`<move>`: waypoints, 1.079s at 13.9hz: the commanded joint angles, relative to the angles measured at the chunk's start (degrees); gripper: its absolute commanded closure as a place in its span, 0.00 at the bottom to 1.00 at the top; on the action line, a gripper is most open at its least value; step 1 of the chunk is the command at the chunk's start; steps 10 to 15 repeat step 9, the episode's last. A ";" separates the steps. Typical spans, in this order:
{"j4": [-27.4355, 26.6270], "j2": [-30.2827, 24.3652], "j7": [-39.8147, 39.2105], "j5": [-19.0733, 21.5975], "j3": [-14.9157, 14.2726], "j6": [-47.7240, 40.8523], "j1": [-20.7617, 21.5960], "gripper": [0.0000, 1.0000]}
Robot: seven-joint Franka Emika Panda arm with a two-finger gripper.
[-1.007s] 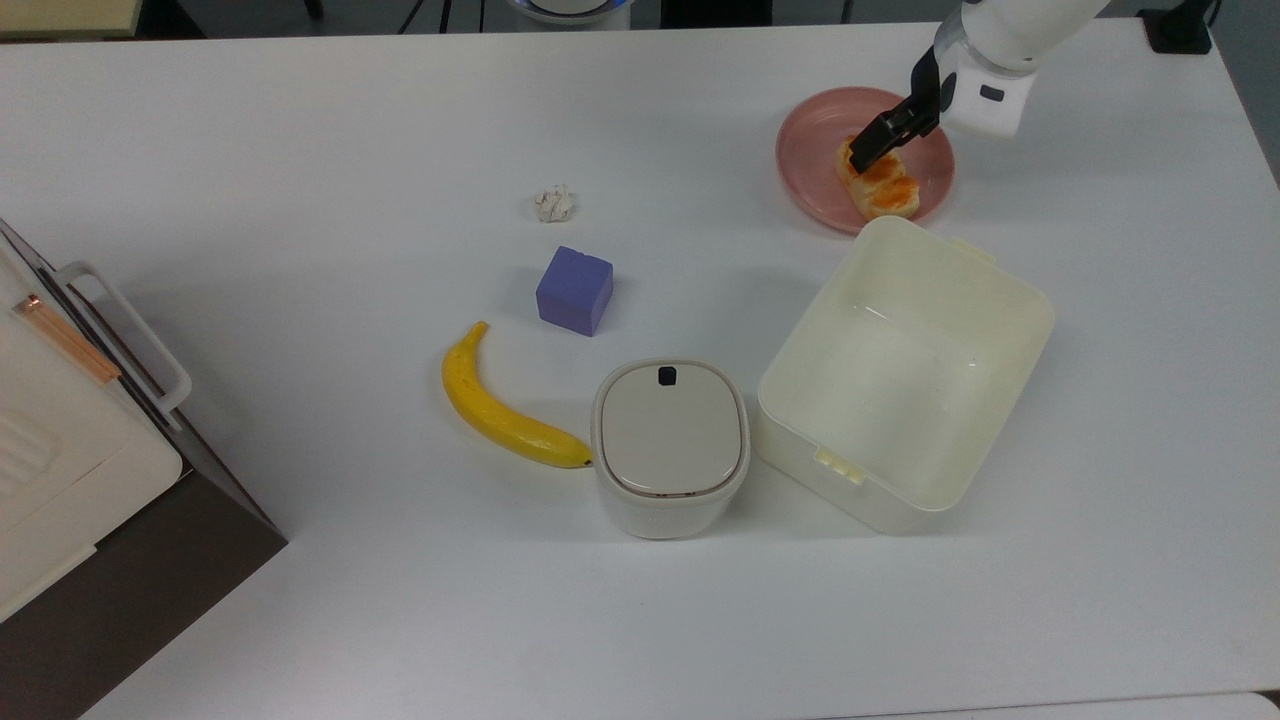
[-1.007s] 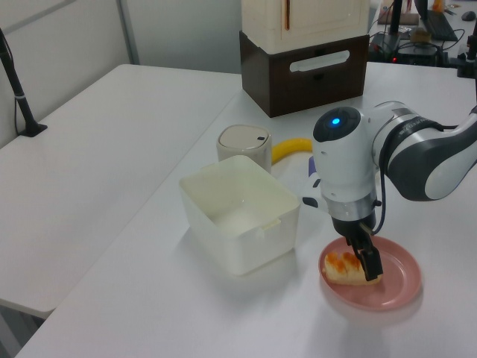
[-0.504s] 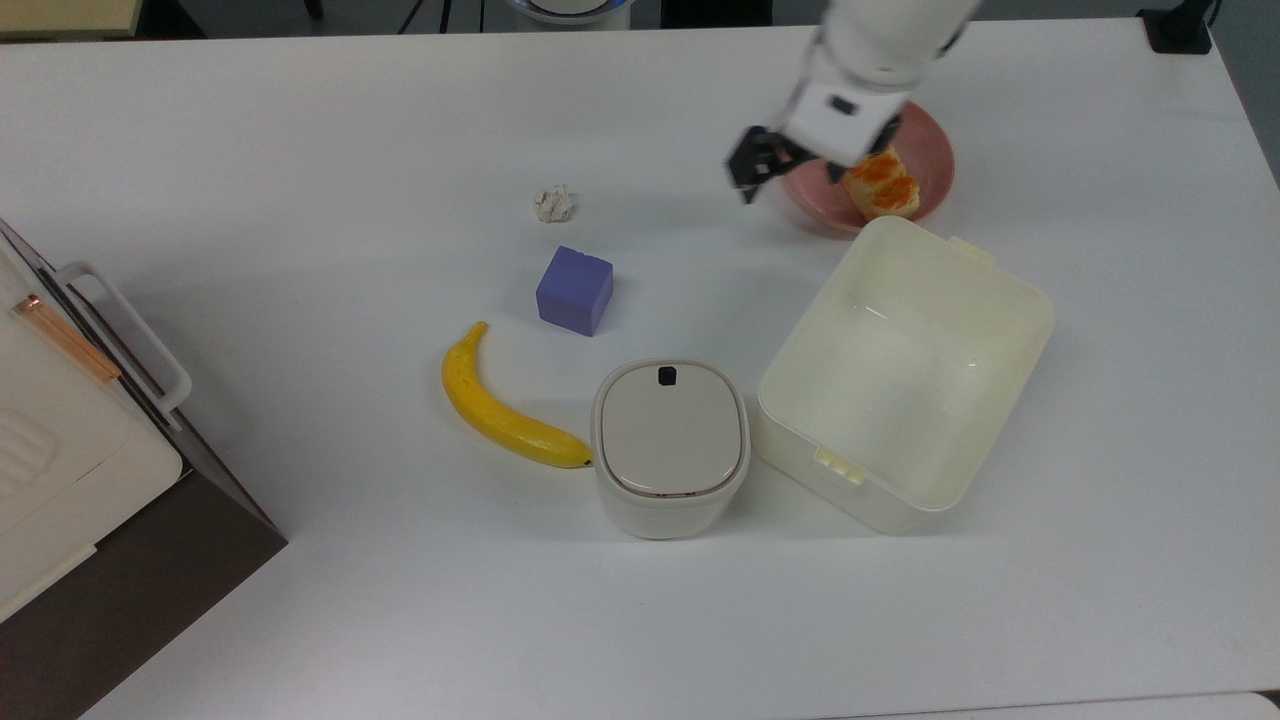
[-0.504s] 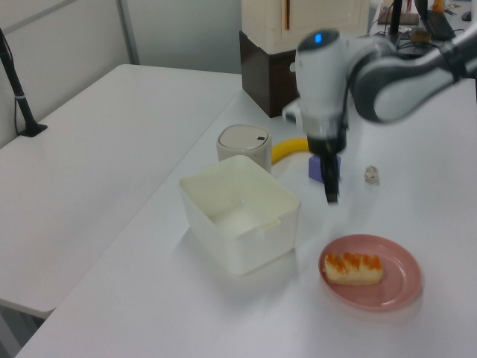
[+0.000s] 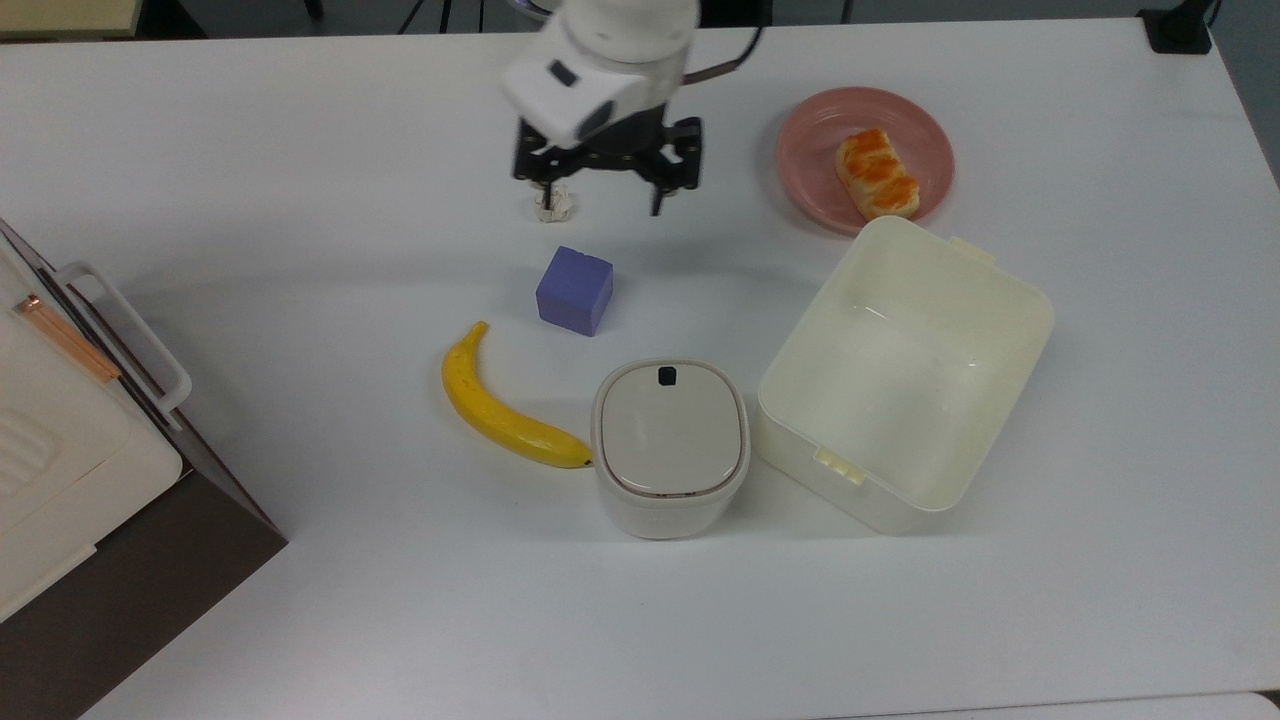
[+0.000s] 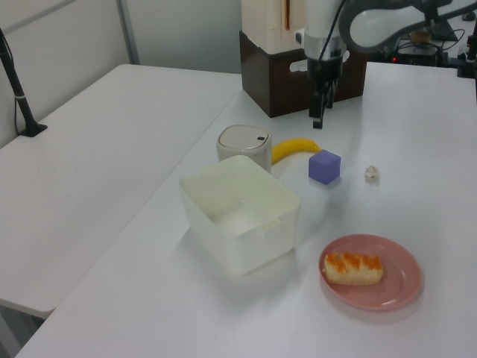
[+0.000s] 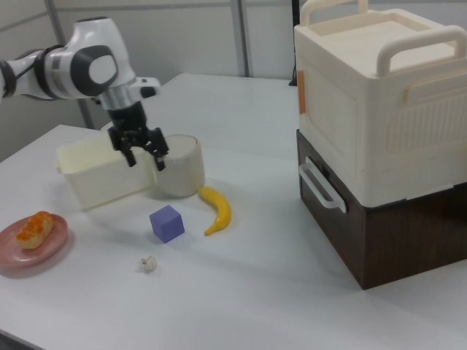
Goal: Put the bread on a plate
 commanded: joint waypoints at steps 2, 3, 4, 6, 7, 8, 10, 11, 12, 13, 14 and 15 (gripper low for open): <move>3.60 -0.21 -0.21 1.03 -0.41 -2.18 -4.12 0.00; 3.69 -0.21 -0.12 1.72 -0.33 -2.18 -4.84 0.00; 3.87 -0.21 -0.12 2.77 -0.41 -2.18 -5.02 0.00; 4.22 -0.21 -0.03 4.02 -0.50 -2.18 -5.72 0.00; 4.22 -0.21 -0.03 4.10 -0.42 -2.18 -5.72 0.00; 4.13 -0.21 -0.03 4.10 -0.41 -2.27 -5.72 0.00; 4.13 -0.21 -0.03 4.10 -0.41 -2.27 -5.72 0.00; 4.13 -0.21 -0.03 4.10 -0.41 -2.27 -5.72 0.00; 4.13 -0.21 -0.03 4.10 -0.41 -2.27 -5.72 0.00; 4.13 -0.21 -0.03 4.10 -0.41 -2.27 -5.72 0.00; 4.13 -0.21 -0.03 4.10 -0.41 -2.27 -5.72 0.00; 4.13 -0.21 -0.03 4.10 -0.41 -2.27 -5.72 0.00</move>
